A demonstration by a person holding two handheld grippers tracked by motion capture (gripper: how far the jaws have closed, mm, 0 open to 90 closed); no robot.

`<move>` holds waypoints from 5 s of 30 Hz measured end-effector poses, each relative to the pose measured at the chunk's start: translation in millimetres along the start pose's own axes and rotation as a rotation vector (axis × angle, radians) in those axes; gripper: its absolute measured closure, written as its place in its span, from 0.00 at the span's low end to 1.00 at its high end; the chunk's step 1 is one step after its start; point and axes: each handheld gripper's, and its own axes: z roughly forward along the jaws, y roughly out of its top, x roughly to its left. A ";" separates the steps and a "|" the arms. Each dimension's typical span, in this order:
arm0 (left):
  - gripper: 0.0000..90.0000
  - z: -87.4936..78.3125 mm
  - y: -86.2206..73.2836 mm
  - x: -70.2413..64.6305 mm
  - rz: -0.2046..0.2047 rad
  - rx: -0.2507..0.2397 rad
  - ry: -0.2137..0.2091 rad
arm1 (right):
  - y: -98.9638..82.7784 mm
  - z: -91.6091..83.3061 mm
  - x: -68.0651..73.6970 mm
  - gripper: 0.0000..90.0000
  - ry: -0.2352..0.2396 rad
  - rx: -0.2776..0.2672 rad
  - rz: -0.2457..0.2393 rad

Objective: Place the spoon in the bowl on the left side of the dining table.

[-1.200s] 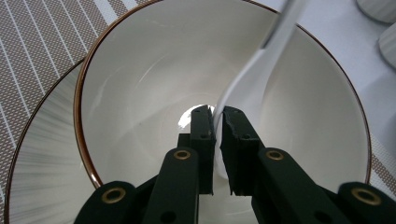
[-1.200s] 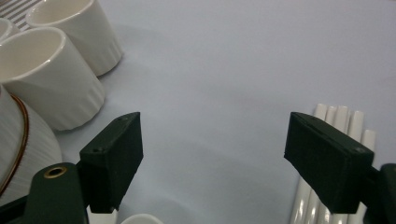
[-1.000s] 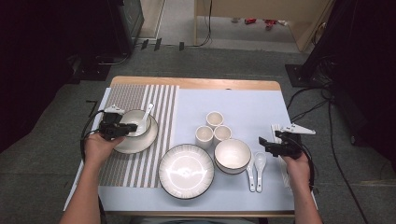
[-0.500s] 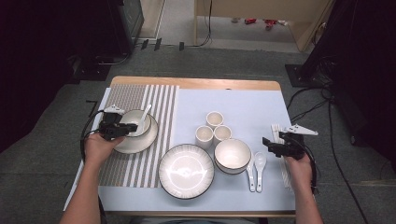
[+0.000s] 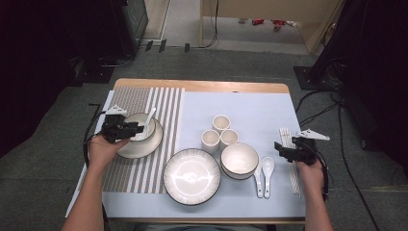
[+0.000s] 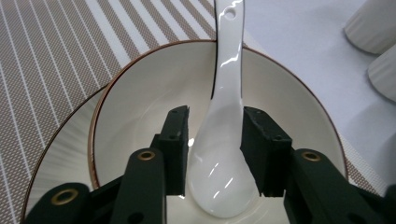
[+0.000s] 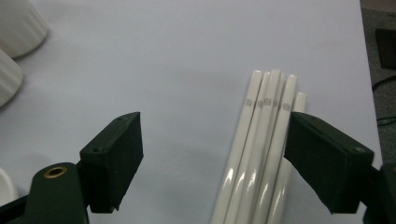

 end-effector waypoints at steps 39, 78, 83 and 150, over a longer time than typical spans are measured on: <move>0.98 0.2 25.6 -19.2 0.010 -0.028 -0.023 | -13.8 13.9 -7.8 0.18 -0.065 0.057 -0.015; 0.82 22.8 30.3 -15.4 -0.002 0.053 -0.012 | -13.9 13.8 -7.2 0.18 -0.068 0.058 -0.015; 0.74 22.9 29.6 -13.5 -0.019 0.051 -0.008 | -13.9 13.8 -7.1 0.18 -0.069 0.058 -0.015; 0.44 -5.0 16.2 -12.7 -0.008 -0.043 0.031 | -14.0 14.0 -7.2 0.18 -0.069 0.058 -0.013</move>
